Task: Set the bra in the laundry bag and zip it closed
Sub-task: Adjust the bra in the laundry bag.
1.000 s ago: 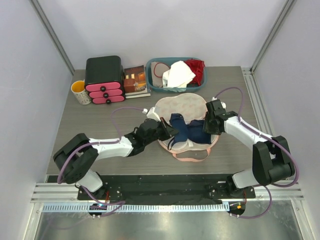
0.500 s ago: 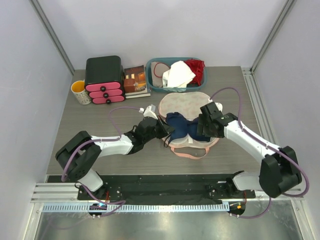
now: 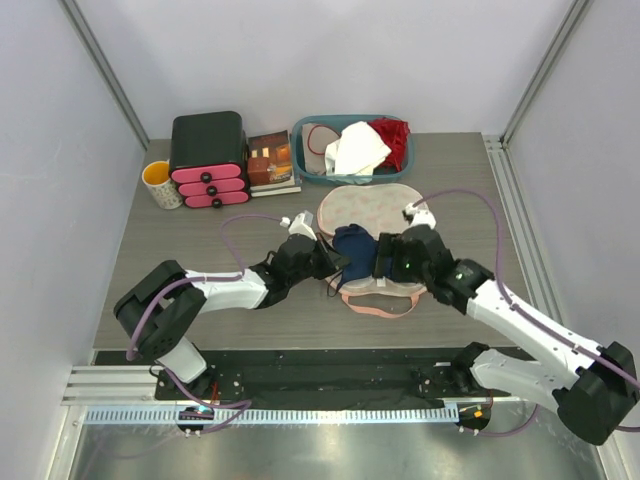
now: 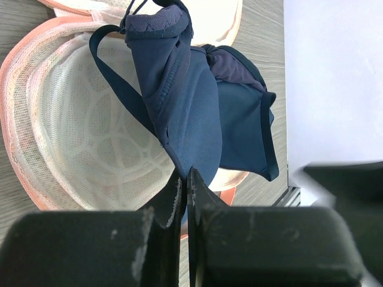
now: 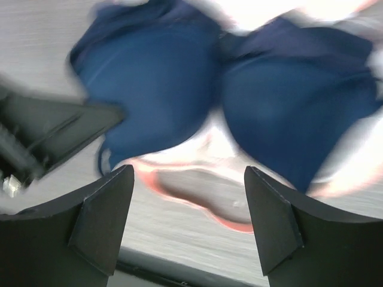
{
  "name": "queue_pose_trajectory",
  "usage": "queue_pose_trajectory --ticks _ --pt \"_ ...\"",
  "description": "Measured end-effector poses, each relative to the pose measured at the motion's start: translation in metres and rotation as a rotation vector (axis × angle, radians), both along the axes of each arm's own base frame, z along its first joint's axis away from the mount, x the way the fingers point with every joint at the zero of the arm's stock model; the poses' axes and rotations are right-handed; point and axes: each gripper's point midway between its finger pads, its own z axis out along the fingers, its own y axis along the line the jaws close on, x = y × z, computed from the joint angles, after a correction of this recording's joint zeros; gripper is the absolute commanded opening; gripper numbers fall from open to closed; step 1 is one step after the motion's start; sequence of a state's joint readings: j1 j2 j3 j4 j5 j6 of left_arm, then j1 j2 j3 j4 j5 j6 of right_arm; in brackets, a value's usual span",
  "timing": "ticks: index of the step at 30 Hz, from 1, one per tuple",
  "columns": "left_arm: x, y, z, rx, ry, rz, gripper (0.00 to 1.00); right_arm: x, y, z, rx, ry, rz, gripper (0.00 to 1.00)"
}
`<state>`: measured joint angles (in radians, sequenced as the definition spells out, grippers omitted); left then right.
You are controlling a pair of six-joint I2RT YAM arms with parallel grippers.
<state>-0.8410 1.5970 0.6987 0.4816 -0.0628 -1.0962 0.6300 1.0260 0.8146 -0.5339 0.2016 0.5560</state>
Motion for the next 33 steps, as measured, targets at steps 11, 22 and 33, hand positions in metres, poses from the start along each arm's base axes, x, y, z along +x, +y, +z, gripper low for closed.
queue_pose_trajectory --ticks 11,22,33 --pt "-0.007 -0.004 0.013 -0.041 0.008 -0.031 0.00 -0.034 0.072 -0.059 0.201 -0.106 0.241 0.70" --pt "-0.012 -0.008 0.035 -0.105 0.007 -0.048 0.00 -0.040 0.092 -0.060 0.298 -0.246 0.295 0.70" --pt "-0.013 -0.012 0.040 -0.131 0.023 -0.060 0.00 -0.035 0.107 -0.064 0.312 -0.298 0.314 0.51"
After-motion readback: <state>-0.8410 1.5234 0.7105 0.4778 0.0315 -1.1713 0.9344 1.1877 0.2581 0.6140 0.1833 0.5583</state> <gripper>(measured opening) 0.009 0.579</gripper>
